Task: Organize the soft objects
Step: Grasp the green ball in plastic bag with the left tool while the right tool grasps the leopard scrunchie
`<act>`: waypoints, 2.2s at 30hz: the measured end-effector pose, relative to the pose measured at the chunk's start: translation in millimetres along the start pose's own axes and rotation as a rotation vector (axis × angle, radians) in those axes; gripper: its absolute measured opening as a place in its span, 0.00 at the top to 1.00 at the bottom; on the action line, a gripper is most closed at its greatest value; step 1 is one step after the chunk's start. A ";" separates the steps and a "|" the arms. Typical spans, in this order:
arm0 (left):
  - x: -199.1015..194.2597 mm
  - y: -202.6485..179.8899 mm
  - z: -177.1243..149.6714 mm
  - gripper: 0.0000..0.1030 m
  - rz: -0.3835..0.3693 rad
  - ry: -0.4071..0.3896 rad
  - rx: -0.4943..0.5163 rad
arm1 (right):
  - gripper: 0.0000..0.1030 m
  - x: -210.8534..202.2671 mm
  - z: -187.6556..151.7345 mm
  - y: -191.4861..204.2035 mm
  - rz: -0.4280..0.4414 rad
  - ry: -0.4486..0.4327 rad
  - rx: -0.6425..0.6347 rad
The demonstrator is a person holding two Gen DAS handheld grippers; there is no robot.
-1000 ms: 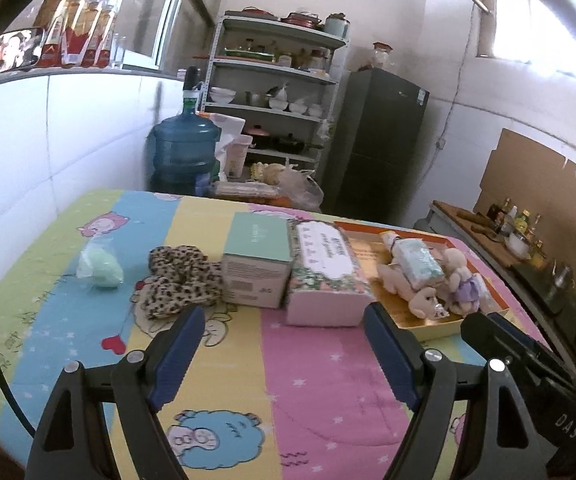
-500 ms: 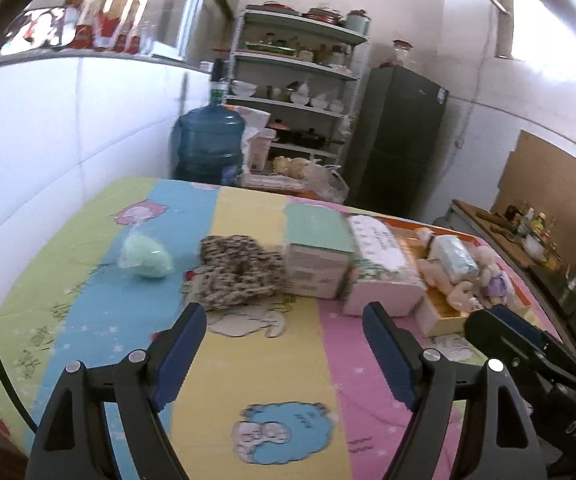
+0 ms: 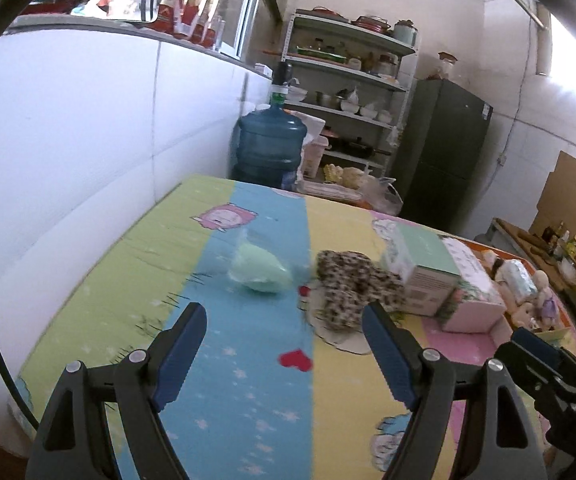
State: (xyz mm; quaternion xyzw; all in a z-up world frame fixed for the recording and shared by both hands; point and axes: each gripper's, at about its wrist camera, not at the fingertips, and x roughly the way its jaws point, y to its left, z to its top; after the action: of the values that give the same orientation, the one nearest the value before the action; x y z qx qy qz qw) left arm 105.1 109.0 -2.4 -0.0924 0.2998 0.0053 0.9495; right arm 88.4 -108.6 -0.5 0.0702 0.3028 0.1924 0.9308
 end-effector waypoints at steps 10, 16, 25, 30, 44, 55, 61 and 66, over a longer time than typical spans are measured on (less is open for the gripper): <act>26.6 35.1 20.5 0.22 -0.011 0.036 0.000 | 0.28 45.1 8.7 21.8 0.035 0.060 -0.010; 68.7 39.9 36.9 0.22 -0.054 0.114 -0.002 | 0.28 64.4 11.0 28.5 0.052 0.085 -0.008; 127.7 37.0 46.5 0.26 -0.071 0.210 -0.028 | 0.28 85.4 14.8 18.6 0.046 0.110 0.015; 142.8 36.9 42.8 0.28 -0.078 0.243 -0.040 | 0.28 96.4 16.0 11.4 0.047 0.127 0.030; 144.1 46.9 35.3 0.56 -0.201 0.233 -0.104 | 0.28 128.3 14.2 15.9 0.035 0.202 0.036; 118.2 45.8 38.2 0.56 -0.210 0.124 -0.083 | 0.28 160.2 26.4 30.4 -0.052 0.256 0.001; 112.9 49.1 38.2 0.56 -0.222 0.101 -0.096 | 0.28 182.9 34.2 34.3 -0.092 0.274 0.008; 110.7 49.9 37.9 0.56 -0.227 0.094 -0.097 | 0.53 194.6 38.6 38.7 -0.097 0.263 -0.008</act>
State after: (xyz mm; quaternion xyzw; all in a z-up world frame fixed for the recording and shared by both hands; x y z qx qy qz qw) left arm 214.2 159.8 -43.7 -0.1717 0.3308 -0.0922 0.9234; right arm 243.6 4.3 -64.2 0.0259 0.4246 0.1557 0.8915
